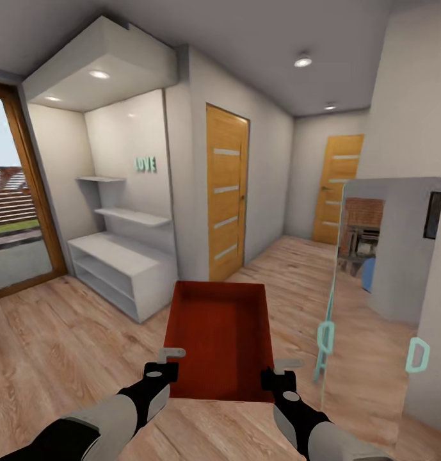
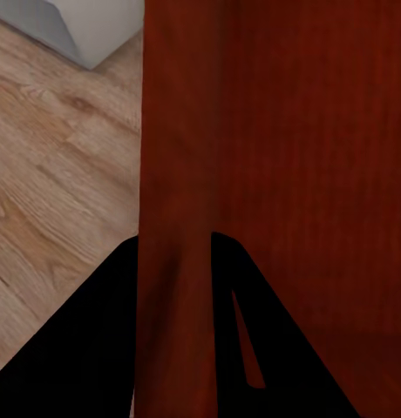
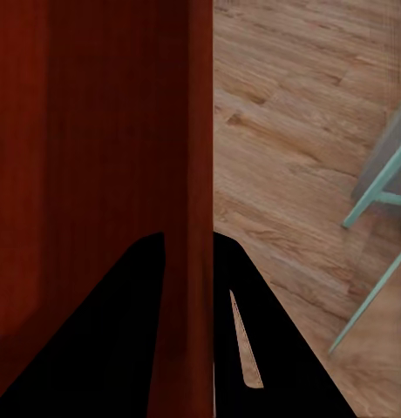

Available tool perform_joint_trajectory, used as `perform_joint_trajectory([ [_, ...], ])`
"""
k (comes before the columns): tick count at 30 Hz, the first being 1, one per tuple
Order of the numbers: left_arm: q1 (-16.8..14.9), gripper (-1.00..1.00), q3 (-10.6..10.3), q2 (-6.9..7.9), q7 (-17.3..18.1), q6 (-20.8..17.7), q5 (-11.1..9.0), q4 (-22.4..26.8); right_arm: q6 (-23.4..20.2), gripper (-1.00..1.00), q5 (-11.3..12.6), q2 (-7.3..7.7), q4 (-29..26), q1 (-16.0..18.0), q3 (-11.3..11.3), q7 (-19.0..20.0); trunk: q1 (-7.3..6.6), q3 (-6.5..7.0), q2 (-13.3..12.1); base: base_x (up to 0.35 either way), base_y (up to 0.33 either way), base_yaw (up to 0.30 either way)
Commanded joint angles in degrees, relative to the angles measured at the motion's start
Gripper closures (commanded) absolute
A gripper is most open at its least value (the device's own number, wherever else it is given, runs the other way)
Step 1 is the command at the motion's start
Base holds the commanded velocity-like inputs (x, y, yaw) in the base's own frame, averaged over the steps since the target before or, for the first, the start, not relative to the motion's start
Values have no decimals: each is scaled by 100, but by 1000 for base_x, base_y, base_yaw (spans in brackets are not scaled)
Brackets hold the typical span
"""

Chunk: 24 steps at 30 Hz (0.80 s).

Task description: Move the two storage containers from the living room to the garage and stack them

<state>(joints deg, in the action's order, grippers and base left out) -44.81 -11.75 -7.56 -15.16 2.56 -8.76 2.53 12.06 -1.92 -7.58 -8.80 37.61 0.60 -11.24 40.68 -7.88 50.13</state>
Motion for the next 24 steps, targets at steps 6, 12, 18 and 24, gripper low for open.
perform_joint_trajectory([
  [6,-2,100,130,97,-128,26,-82,-16,111,100,-89,-4,-131,9,-192,39,4,-9,7,325,150,-281],
  [12,-2,100,130,97,-128,26,-82,-16,112,100,-88,-2,-131,9,-192,43,4,-9,7,325,151,-281],
  [18,-2,100,130,97,-128,26,-82,-16,112,100,-89,0,-131,9,-192,40,4,-9,7,325,151,-281],
  [24,-2,100,130,97,-128,26,-82,-16,112,100,-89,-3,-131,9,-191,41,4,-9,7,325,151,-281],
])
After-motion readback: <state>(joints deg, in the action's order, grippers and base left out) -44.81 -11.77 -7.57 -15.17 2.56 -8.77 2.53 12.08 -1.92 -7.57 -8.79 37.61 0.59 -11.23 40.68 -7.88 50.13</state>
